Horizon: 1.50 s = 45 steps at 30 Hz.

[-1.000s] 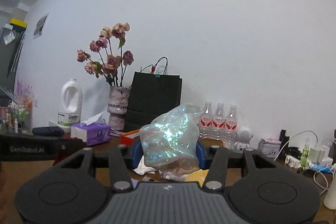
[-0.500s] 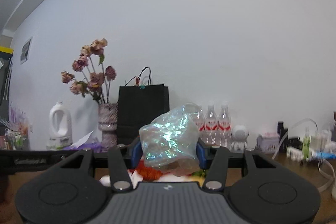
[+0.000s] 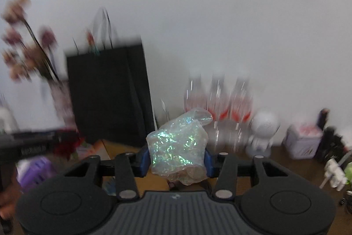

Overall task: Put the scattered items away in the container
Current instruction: 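Carry rose and plastic bag into the box and release both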

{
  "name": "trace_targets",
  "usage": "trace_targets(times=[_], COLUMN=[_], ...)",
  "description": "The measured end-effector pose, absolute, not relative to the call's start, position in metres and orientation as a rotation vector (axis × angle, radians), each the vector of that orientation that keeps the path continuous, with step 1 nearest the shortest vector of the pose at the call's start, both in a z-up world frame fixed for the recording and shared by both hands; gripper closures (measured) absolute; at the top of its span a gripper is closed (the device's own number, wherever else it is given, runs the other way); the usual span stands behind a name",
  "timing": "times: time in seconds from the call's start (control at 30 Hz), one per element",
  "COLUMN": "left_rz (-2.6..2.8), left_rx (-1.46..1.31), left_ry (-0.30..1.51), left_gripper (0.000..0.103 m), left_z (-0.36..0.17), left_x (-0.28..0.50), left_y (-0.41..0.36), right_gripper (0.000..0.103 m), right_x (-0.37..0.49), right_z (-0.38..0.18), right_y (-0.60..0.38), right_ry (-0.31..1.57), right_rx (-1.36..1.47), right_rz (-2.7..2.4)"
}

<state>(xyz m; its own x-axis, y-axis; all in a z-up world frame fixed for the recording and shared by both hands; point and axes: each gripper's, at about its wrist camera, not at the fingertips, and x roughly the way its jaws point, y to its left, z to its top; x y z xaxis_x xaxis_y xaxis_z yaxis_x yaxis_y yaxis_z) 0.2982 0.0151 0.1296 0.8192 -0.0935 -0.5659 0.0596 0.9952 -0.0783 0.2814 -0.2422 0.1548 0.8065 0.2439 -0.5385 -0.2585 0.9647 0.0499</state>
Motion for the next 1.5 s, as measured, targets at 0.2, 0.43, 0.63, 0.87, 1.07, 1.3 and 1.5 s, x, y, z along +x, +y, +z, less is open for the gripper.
trace_targets(times=[0.2, 0.43, 0.63, 0.87, 1.07, 1.3, 1.5], left_rz=[-0.037, -0.109, -0.086, -0.014, 0.039, -0.022, -0.017], left_rx=[-0.002, 0.068, -0.110, -0.170, -0.001, 0.106, 0.070], left_ry=[0.863, 0.922, 0.987, 0.959, 0.629, 0.301, 0.346], left_gripper=[0.065, 0.014, 0.014, 0.011, 0.000, 0.000, 0.000], left_z=[0.065, 0.045, 0.074, 0.147, 0.179, 0.156, 0.150], left_x=[0.370, 0.382, 0.378, 0.337, 0.244, 0.137, 0.073], left_y=[0.018, 0.006, 0.027, 0.047, 0.018, -0.024, -0.025], right_gripper=[0.061, 0.047, 0.030, 0.021, 0.020, 0.013, 0.013], right_x=[0.388, 0.422, 0.424, 0.381, 0.307, 0.166, 0.109], right_z=[0.081, 0.035, 0.056, 0.131, 0.175, 0.152, 0.144], right_y=[-0.228, -0.211, -0.211, -0.230, -0.235, -0.228, -0.223], right_ry=[0.954, 1.073, 1.097, 1.022, 0.825, 0.281, 0.294], right_rx=[0.029, 0.033, -0.001, 0.011, 0.065, 0.065, 0.065], right_rz=[0.215, 0.153, 0.139, 0.138, 0.192, 0.215, 0.189])
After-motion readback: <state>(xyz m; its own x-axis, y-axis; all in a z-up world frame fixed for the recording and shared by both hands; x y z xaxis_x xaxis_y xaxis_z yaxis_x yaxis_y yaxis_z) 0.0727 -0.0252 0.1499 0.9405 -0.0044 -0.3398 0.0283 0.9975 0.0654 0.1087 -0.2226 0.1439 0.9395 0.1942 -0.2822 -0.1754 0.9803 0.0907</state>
